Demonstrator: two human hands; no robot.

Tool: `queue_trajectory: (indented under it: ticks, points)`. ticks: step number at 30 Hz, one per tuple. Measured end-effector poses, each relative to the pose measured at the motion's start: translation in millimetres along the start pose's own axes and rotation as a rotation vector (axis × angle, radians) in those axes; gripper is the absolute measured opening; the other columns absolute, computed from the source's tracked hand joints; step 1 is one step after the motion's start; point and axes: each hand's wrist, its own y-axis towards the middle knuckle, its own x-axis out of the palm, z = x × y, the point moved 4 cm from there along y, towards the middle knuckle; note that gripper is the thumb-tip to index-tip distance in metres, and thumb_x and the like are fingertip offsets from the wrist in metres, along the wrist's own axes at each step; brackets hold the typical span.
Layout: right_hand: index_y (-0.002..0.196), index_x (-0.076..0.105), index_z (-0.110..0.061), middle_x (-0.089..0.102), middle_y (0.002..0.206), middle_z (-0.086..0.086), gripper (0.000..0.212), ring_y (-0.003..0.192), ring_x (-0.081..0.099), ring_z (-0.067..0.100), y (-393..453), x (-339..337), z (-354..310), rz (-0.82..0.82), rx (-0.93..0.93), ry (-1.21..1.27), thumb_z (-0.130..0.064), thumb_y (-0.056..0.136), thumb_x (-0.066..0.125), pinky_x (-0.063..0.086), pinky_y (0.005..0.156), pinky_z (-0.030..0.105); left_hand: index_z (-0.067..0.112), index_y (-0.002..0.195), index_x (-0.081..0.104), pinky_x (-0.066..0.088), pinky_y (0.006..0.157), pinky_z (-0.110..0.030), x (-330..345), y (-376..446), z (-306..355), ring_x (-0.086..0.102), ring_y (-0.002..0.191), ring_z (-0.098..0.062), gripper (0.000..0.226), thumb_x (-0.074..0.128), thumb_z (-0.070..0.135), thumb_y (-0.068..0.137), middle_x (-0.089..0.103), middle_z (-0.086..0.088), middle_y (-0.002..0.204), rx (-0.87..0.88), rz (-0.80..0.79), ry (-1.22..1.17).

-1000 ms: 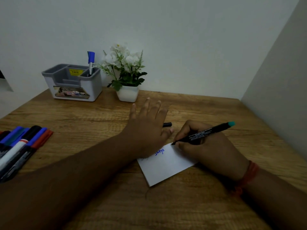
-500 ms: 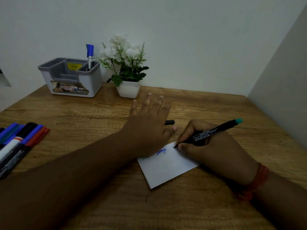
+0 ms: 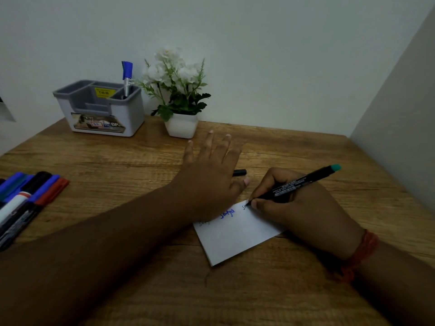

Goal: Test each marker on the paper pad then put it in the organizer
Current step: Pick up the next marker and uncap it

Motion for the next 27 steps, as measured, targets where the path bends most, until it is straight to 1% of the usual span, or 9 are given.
queue_trajectory:
  ticks: [4,7,11,15,19,21,25,27]
  points:
    - [0.078,0.07,-0.018,0.072,0.083,-0.003,0.009,0.078,0.066,0.01,0.9,-2.1,1.5,0.028,0.016,0.011,-0.014,0.082,0.076,0.053,0.068,0.027,0.029,0.155,0.003,-0.004,0.117,-0.062,-1.5,-0.2,0.7,-0.022,0.149,-0.025,0.069,0.018,0.063,0.097,-0.012,0.001,0.165,0.001,-0.007,-0.007]
    - [0.078,0.07,-0.018,0.072,0.082,-0.004,0.008,0.078,0.066,0.01,1.3,-1.1,1.7,0.01,0.016,-0.007,-0.013,0.082,0.076,0.053,0.067,0.027,0.028,0.155,0.004,-0.003,0.117,-0.062,-1.3,-0.4,0.6,-0.022,0.149,-0.025,0.068,0.019,0.062,0.097,-0.011,0.001,0.165,0.004,-0.003,-0.003]
    - [0.077,0.07,-0.017,0.072,0.081,-0.003,0.009,0.077,0.065,0.01,0.1,-2.8,1.5,0.024,0.002,0.012,-0.012,0.082,0.076,0.051,0.063,0.021,0.028,0.155,0.005,-0.004,0.117,-0.063,-1.1,-0.3,0.4,-0.022,0.149,-0.026,0.069,0.016,0.064,0.096,-0.011,0.001,0.165,0.005,-0.001,0.002]
    - [0.077,0.07,-0.016,0.072,0.079,-0.001,0.009,0.077,0.065,0.013,0.5,-1.4,1.9,0.009,0.002,0.009,-0.012,0.082,0.076,0.052,0.065,0.026,0.027,0.155,0.006,-0.004,0.117,-0.063,-0.9,-0.5,0.2,-0.021,0.149,-0.026,0.07,0.017,0.064,0.096,-0.011,0.0,0.165,0.01,0.001,-0.001]
    - [0.076,0.07,-0.018,0.071,0.079,-0.002,0.011,0.075,0.065,0.01,1.2,-2.4,4.1,0.026,0.015,0.002,-0.014,0.082,0.077,0.05,0.061,0.021,0.028,0.155,0.005,-0.004,0.117,-0.062,-2.1,-0.9,0.2,-0.022,0.149,-0.026,0.069,0.018,0.063,0.097,-0.012,0.001,0.165,0.003,-0.007,-0.003]
    - [0.075,0.069,-0.019,0.071,0.079,-0.003,0.011,0.075,0.065,0.009,1.0,-2.6,4.0,0.031,0.021,-0.005,-0.014,0.082,0.076,0.05,0.061,0.02,0.028,0.155,0.006,-0.004,0.117,-0.062,-2.1,-1.2,0.3,-0.022,0.149,-0.025,0.069,0.019,0.063,0.097,-0.012,0.001,0.165,0.002,-0.006,-0.008]
    - [0.075,0.069,-0.017,0.071,0.079,-0.002,0.011,0.075,0.065,0.011,0.7,-2.7,3.1,0.026,0.018,-0.006,-0.012,0.081,0.076,0.05,0.06,0.021,0.029,0.155,0.005,-0.004,0.117,-0.062,-0.6,-0.4,0.2,-0.021,0.149,-0.025,0.074,0.011,0.066,0.091,-0.011,0.001,0.165,0.001,0.002,-0.011]
    - [0.074,0.069,-0.017,0.072,0.079,-0.002,0.011,0.075,0.065,0.011,0.1,-2.8,2.9,0.015,0.021,-0.001,-0.011,0.081,0.075,0.05,0.06,0.02,0.029,0.155,0.004,-0.004,0.118,-0.061,0.5,0.2,-0.1,-0.02,0.15,-0.025,0.075,0.01,0.066,0.09,-0.01,0.001,0.166,0.003,0.014,0.003]
